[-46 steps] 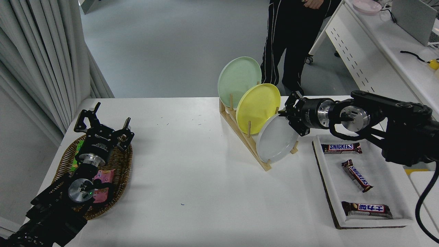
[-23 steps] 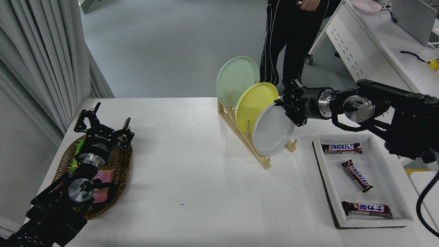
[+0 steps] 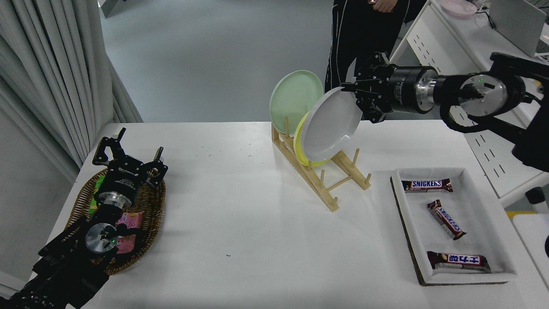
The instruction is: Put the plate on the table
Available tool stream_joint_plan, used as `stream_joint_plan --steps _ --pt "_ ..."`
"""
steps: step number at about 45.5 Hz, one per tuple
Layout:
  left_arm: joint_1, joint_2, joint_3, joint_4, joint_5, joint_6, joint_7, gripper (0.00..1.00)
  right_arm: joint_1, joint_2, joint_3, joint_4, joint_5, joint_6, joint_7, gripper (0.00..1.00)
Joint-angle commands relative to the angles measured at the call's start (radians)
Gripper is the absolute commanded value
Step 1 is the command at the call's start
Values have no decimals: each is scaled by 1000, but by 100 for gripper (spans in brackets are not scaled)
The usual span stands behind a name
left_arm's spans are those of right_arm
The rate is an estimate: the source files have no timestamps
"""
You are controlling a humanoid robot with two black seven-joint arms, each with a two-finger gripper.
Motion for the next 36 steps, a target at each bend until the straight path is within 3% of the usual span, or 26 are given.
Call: stream_joint_plan --steps 1,16,36 --pt "0 1 1 0 0 0 0 100 -5 -28 54 110 109 -115 -3 0" --pt "0 0 0 0 -1 0 0 100 -118 26 206 155 194 -474 -12 0" --pt "0 0 0 0 0 0 0 100 -155 29 154 201 542 -576 -15 0"
